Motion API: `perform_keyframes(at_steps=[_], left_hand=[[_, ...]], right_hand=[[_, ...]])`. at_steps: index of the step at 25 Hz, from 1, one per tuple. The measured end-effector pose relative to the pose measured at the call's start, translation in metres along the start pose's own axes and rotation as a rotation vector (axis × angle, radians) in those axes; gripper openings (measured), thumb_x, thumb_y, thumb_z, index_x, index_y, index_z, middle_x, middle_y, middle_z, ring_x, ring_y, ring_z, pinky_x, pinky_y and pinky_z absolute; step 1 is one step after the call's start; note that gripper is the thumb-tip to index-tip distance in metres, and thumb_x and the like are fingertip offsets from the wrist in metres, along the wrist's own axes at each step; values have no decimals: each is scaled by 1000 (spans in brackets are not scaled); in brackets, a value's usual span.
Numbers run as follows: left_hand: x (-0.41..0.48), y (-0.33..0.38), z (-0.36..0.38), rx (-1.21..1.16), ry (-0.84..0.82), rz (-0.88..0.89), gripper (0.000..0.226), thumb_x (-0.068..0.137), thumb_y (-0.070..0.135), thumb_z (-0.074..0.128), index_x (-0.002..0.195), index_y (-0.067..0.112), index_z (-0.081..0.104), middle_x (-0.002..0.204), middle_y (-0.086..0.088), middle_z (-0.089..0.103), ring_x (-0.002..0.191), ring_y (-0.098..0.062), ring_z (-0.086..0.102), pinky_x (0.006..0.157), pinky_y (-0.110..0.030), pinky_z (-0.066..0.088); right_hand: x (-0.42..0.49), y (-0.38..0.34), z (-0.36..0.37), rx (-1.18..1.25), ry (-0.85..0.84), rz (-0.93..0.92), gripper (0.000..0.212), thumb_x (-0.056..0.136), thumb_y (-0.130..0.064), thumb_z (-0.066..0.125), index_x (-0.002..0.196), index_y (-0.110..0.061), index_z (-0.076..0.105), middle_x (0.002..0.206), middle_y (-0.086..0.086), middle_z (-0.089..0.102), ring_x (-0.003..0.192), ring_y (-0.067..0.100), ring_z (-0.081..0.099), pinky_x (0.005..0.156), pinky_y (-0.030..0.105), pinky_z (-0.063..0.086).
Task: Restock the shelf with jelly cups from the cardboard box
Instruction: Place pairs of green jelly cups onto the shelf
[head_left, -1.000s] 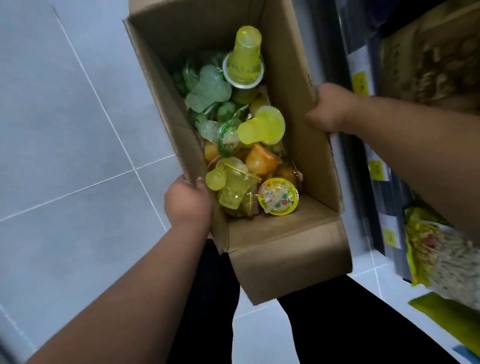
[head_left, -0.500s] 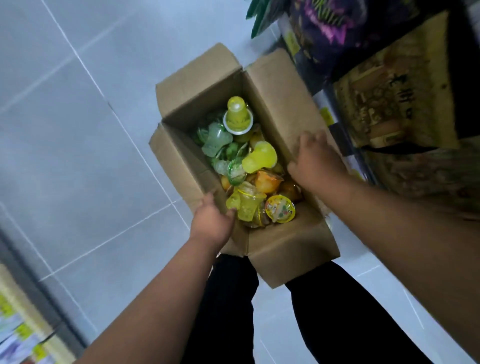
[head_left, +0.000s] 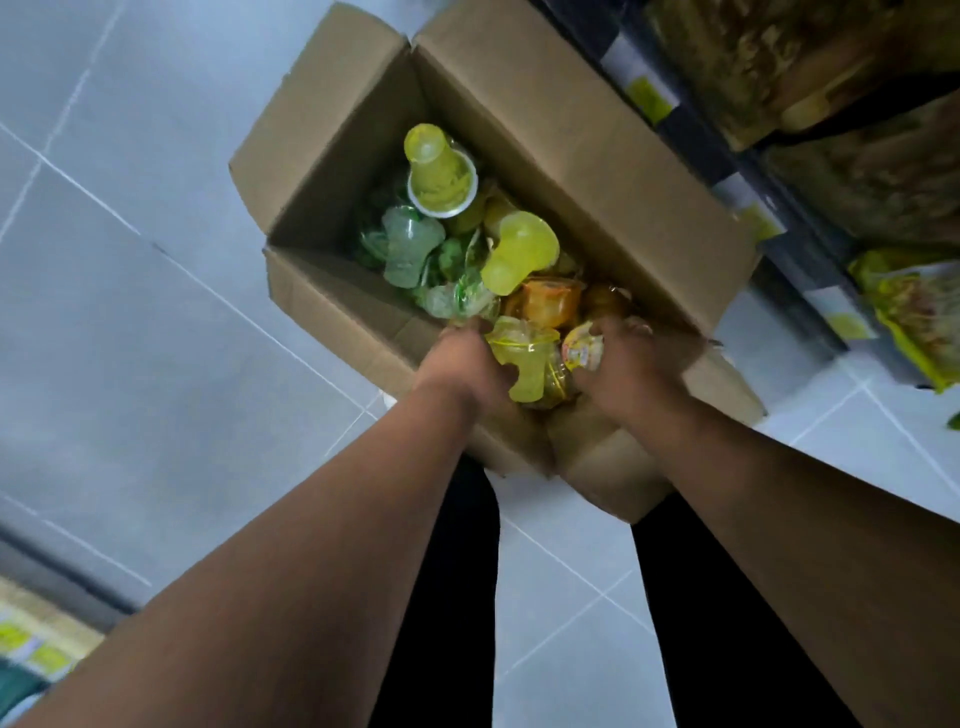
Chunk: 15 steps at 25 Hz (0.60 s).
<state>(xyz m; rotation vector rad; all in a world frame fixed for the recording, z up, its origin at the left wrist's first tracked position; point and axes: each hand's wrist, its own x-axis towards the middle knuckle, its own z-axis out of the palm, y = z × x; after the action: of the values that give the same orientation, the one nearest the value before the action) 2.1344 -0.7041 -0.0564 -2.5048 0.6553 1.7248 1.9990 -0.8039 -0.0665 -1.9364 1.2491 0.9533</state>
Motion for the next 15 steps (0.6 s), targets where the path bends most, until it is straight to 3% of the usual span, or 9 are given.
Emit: perform_keyframes(at_steps=[4,7,10,15], left_hand=[[43,-17,-3,50,91,70,56,86,30,65,137,16,46,134,-14,54,120,-32,55,98,-36,44],[79,-15,-15,173,171,153,58,89,36,60,139,12,43,137,-17,51,126,-35,49,103,-38,40],[118,-4,-12,209,161,146,61,91,45,58,137,8,45,135,-16,55,126,-34,50,100,-37,41],[158,16,12,366,172,110,67,81,67,56,117,10,63,122,-15,64,118,-37,56,93,-41,46]], right_hand=[[10,-20,62,322,19,197,71,77,-46,73,133,-12,44,133,16,53,123,35,51,96,36,42],[21,-40,93,451,36,319,85,74,-50,75,139,-8,38,137,18,49,125,37,48,98,38,42],[39,-46,115,484,113,435,86,74,-48,76,138,-6,37,141,19,42,125,38,46,98,40,42],[56,-51,136,478,268,480,74,70,-48,77,129,-16,45,142,8,37,127,34,38,97,42,40]])
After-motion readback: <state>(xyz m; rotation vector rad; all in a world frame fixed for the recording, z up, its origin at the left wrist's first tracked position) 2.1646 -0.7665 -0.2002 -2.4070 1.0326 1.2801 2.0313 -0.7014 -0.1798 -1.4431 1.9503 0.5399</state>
